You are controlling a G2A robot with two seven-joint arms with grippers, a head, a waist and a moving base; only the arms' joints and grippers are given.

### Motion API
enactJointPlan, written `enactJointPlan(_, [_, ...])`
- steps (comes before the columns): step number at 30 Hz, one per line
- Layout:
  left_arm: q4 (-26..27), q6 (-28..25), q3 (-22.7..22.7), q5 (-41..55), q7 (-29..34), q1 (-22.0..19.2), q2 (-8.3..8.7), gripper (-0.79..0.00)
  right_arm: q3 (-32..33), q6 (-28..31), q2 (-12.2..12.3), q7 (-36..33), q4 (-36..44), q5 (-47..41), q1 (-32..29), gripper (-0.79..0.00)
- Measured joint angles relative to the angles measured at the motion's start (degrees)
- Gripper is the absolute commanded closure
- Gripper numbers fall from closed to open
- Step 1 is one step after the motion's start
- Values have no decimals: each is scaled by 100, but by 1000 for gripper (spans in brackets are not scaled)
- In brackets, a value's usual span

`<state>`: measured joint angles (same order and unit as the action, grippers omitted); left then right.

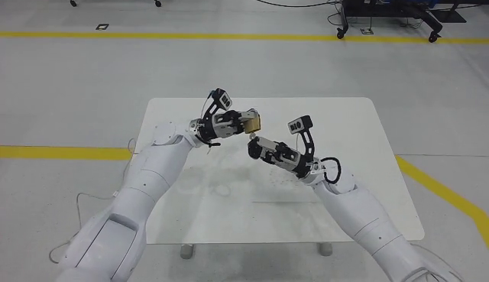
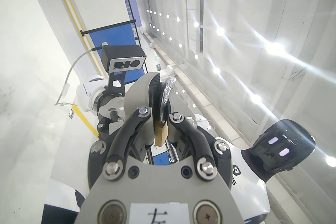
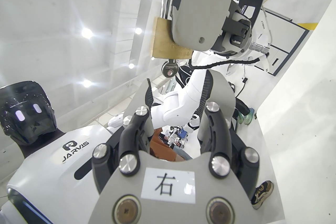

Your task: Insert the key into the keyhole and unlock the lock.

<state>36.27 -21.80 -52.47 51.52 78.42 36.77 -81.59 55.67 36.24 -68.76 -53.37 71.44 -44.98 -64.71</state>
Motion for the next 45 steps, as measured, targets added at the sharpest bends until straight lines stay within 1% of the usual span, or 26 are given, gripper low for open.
enactJointPlan(8, [-248, -63, 15, -20, 153, -113, -91, 0, 94, -127, -30, -23, -4, -36, 17, -351])
enactJointPlan(12, [-320, -101, 10, -61, 188, -152, -126, 0, 55, -292, -60, 106, 41, 131, 43, -299])
enactJointPlan(13, [-331, -110, 7, -71, 194, -158, -132, 0, 51, -316, -67, 132, 43, 147, 50, -268])
enactJointPlan(15, [-354, -132, 0, -104, 210, -170, -142, 0, 51, -366, -83, 190, 41, 172, 69, -249])
enactJointPlan(16, [-362, -136, -5, -114, 217, -174, -146, 0, 50, -388, -89, 208, 40, 186, 78, -215])
enactJointPlan(17, [-369, -136, -12, -117, 226, -176, -150, 0, 51, -410, -95, 224, 38, 198, 86, -163])
enactJointPlan(18, [-378, -136, -23, -118, 238, -179, -155, 0, 52, -436, -102, 241, 37, 210, 94, -99])
enactJointPlan(19, [-384, -138, -32, -122, 249, -182, -157, 0, 54, -451, -108, 252, 37, 211, 96, -6])
enactJointPlan(23, [-387, -130, -61, -143, 277, -186, -168, 0, 70, -496, -134, 263, 26, 116, 90, 0])
enactJointPlan(29, [-357, -115, -85, -217, 290, -175, -188, 0, 118, -574, -184, 11, -54, -367, 82, 0])
enactJointPlan(36, [-261, -152, -178, -258, 255, -135, -188, 0, 71, -998, -280, -691, -282, -1270, 149, 0])
enactJointPlan(40, [-186, -162, -221, -305, 243, -90, -180, 0, -14, -935, -338, -670, -453, -1101, 253, 0])
enactJointPlan(45, [-40, -290, -293, -399, 119, -24, -164, 0, -19, -972, -390, -715, -521, -1183, 258, 0])
